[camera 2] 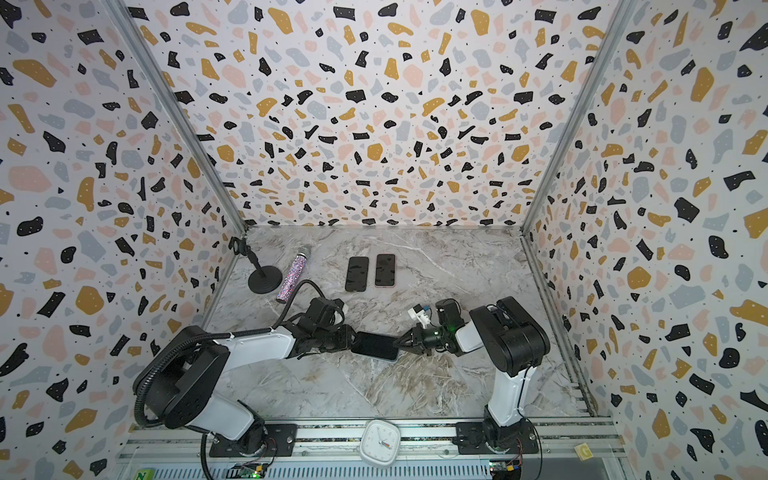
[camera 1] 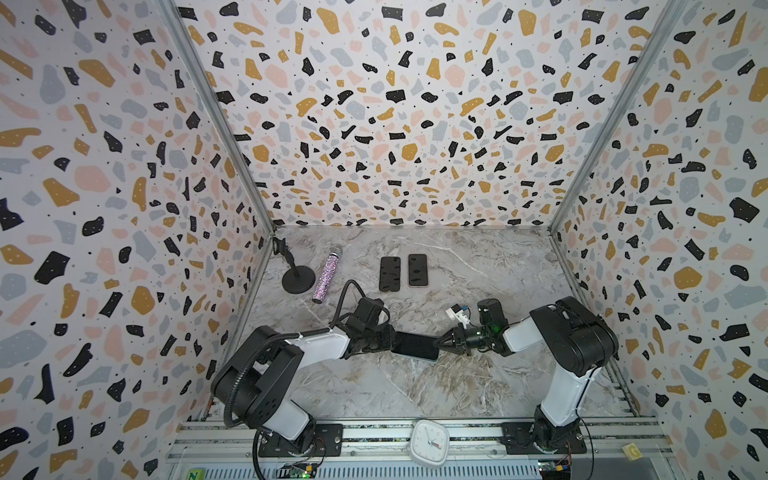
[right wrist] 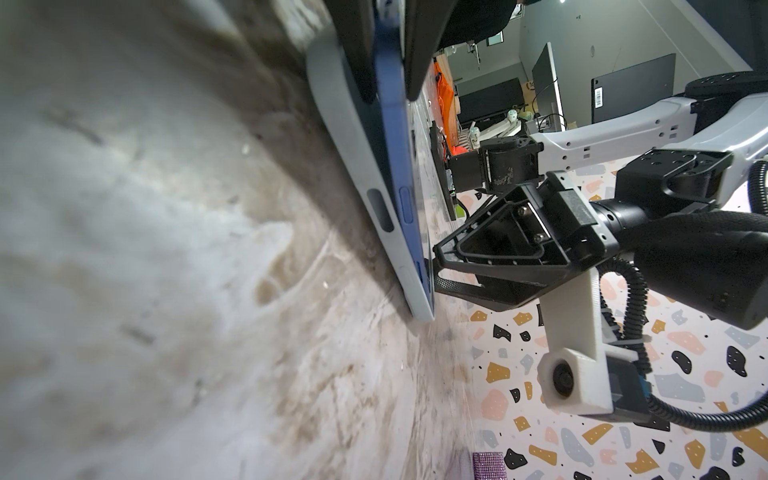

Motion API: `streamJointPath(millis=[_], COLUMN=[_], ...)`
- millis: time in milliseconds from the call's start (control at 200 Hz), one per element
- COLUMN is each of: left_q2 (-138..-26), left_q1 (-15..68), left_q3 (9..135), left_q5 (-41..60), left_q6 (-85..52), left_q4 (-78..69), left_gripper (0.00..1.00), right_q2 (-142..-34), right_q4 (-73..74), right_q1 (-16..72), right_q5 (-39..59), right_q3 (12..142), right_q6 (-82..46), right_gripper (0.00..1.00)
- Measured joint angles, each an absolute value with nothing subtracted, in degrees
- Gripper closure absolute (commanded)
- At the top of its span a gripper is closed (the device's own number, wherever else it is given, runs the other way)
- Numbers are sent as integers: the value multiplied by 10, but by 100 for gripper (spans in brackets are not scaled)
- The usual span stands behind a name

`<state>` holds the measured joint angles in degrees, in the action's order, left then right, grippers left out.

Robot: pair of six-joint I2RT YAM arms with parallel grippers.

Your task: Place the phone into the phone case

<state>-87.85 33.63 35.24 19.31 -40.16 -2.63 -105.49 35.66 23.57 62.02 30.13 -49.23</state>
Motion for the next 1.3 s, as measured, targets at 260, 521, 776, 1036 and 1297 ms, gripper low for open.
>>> streamJointPath(millis=[260,521,776,1036,1297], left_q2=[-874,-870,-870,-870,-869], left_q1=[337,338,339,339,339], left_q3=[350,347,347,347,348], left_q5=[176,164,159,158,155], left_q6=[-407,-412,-412,-413,-411], left_q4=[-26,-27,-27,-27,-25], left_gripper=[65,65,65,66,66], right_q2=[-1053,-1053,-1043,-1025,-1004], right_q4=[359,360,352,334,290], right_q1=[253,263,269,276,282], right_q5=[604,593,583,568,554], right_q3=[301,301,301,301,314], right_q6=[-501,-505,-505,-508,-496], right_gripper=[100,100,100,100,100])
